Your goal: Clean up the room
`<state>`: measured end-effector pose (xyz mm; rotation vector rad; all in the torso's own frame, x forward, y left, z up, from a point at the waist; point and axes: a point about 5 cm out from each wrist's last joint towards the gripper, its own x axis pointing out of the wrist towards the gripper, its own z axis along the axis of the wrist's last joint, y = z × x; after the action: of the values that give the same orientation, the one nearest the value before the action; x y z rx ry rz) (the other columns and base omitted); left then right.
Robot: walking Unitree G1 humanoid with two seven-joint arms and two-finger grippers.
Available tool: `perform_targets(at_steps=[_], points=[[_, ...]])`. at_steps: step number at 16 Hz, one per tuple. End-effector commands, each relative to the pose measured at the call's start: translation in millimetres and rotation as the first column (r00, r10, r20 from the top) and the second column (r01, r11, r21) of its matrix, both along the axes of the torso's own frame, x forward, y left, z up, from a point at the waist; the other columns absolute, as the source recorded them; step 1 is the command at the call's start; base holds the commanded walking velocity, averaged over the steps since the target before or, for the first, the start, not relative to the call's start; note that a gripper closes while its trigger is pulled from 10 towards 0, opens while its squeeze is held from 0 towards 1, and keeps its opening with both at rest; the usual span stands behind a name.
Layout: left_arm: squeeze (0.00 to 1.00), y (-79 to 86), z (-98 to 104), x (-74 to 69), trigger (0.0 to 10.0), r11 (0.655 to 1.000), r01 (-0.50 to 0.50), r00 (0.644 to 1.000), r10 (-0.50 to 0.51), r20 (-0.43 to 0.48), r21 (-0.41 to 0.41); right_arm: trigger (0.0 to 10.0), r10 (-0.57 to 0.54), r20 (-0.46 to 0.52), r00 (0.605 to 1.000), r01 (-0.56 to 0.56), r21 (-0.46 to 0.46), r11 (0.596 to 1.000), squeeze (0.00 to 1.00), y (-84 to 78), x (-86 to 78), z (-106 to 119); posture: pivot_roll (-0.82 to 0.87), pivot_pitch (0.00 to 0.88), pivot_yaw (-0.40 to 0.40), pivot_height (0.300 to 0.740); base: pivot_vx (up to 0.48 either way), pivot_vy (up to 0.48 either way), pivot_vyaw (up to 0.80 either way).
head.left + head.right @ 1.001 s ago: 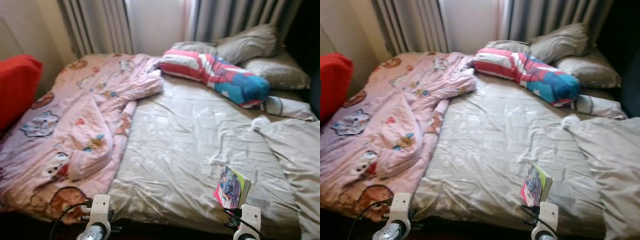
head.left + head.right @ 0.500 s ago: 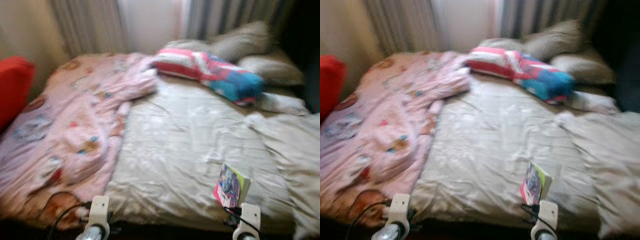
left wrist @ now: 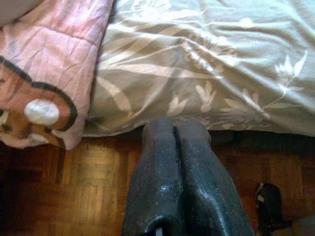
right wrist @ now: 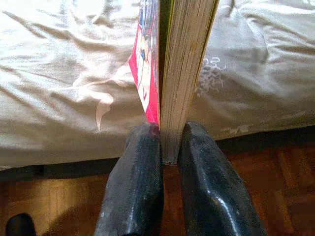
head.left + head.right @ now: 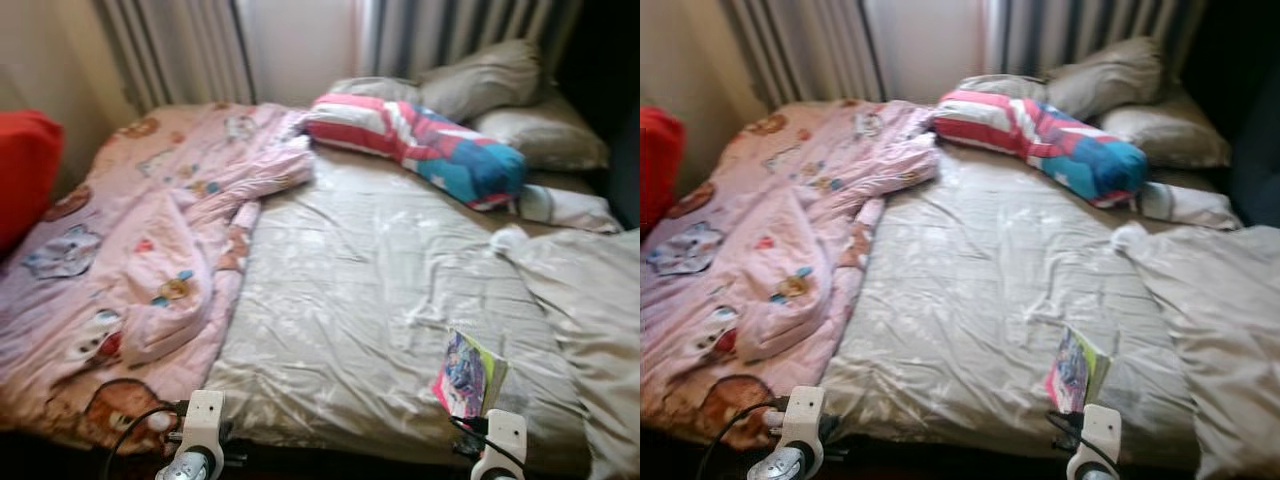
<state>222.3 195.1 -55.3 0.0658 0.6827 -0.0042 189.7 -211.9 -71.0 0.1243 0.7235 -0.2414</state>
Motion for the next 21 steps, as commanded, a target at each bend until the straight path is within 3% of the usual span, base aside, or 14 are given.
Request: perform_targets(at_steps=[1,6,17,21], points=[[0.0,2.4,-3.9,-6.5,10.0,1.0,-0.002,1.0,0.002,-0.023,0.008,10.0,0.003,0.045,0.999,-0.002,-0.009,1.0,0.0,0.5,7.7,5.2,0.01,0.045,-0.003,0.74,0.0,-0.431,0.0],[0.0,0.9,-3.8,-6.3,10.0,1.0,0.007,1.0,-0.007,-0.02,0.0,10.0,0.008,0.04,0.999,-0.008,-0.009,1.0,0.0,1.9,6.3,4.2,0.01,0.028,-0.003,0.74,0.0,-0.424,0.0],[0.0,2.1,-3.5,-6.3,10.0,1.0,0.003,1.0,-0.003,-0.017,-0.002,10.0,0.003,0.05,0.999,-0.002,-0.013,1.0,0.0,2.3,8.2,5.4,0.01,0.056,-0.003,0.74,0.0,0.0,0.0],[0.0,-0.2,-3.5,-5.7,10.0,1.0,0.009,1.0,-0.01,-0.017,-0.003,10.0,-0.007,0.053,0.999,0.008,-0.016,1.0,0.0,0.2,8.6,6.1,0.0,0.068,-0.006,0.74,0.0,-0.275,0.0]])
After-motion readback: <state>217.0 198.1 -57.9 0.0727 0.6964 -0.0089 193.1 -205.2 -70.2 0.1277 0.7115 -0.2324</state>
